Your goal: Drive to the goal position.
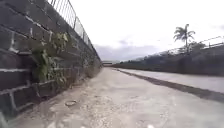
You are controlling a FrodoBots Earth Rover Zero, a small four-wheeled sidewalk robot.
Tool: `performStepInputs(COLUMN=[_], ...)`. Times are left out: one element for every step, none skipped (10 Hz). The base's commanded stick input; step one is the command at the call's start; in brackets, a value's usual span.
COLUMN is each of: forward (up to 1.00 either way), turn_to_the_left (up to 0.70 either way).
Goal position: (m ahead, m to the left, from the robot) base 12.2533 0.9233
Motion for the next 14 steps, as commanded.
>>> performStepInputs(forward=[1.0, 1.0, 1.0, 1.0, 1.0, 1.0, 1.0, 1.0, 1.0, 1.0, 1.0, 1.0, 1.0, 1.0], turn_to_the_left=[0.0, 0.0, 0.0, 0.0, 0.0, 0.0, 0.0, 0.0, 0.0, 0.0, 0.0, 0.0, 0.0, 0.0])
